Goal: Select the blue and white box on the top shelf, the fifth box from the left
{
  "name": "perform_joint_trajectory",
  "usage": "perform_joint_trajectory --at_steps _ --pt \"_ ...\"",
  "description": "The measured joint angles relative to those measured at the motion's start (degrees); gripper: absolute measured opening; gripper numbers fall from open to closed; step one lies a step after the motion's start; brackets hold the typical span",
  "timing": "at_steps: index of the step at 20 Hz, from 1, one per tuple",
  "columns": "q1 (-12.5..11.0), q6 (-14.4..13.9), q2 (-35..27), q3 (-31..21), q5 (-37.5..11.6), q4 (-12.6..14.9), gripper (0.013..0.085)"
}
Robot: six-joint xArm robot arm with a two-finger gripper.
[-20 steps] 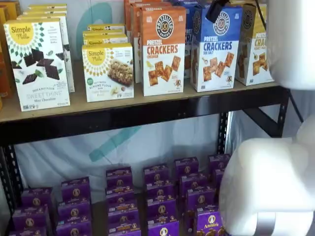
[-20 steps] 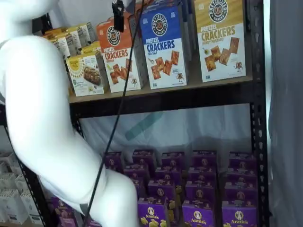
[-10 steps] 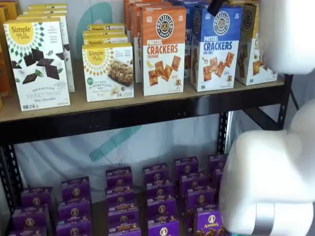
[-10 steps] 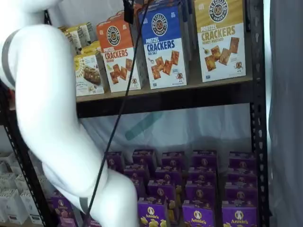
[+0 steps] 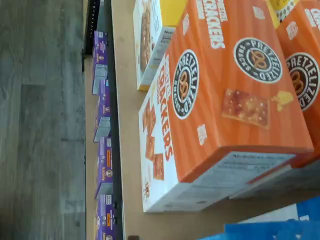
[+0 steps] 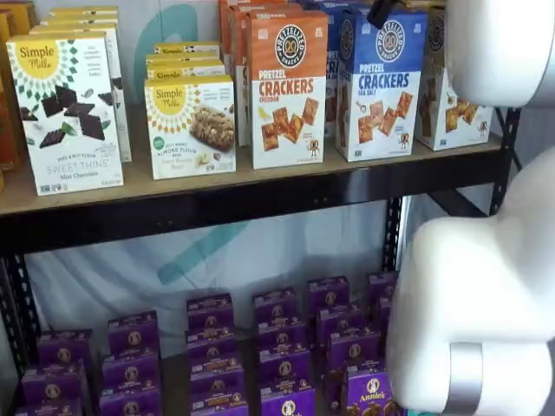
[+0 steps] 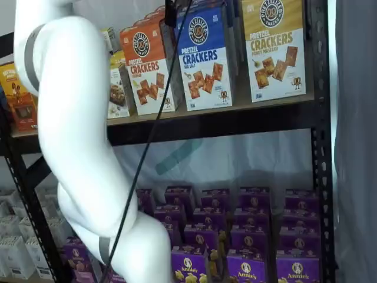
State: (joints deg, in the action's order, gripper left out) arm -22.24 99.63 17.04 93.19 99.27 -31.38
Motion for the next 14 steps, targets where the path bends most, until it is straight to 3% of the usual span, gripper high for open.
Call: perform_joint_trajectory --at_steps 14 --pt "1.1 1.2 -4.9 3.0 -2.1 2.9 0.0850"
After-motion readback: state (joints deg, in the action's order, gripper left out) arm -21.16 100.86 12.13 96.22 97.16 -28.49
